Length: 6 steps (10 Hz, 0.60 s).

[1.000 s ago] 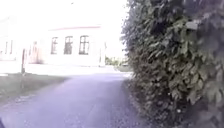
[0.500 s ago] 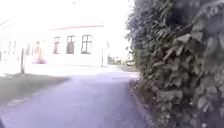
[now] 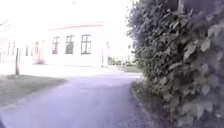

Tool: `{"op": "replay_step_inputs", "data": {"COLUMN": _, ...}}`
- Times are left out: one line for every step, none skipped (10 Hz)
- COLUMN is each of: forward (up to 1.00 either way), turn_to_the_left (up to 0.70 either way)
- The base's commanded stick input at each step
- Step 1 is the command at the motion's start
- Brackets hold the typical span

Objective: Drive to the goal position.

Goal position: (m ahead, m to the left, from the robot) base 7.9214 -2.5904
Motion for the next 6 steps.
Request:
{"op": "replay_step_inputs", "data": {"forward": 0.62, "turn_to_the_left": 0.31}}
{"op": "replay_step_inputs", "data": {"forward": 0.62, "turn_to_the_left": 0.31}}
{"op": "replay_step_inputs", "data": {"forward": 0.62, "turn_to_the_left": 0.11}}
{"op": "replay_step_inputs", "data": {"forward": 0.62, "turn_to_the_left": 0.00}}
{"op": "replay_step_inputs", "data": {"forward": 0.62, "turn_to_the_left": 0.00}}
{"op": "replay_step_inputs", "data": {"forward": 0.62, "turn_to_the_left": 0.00}}
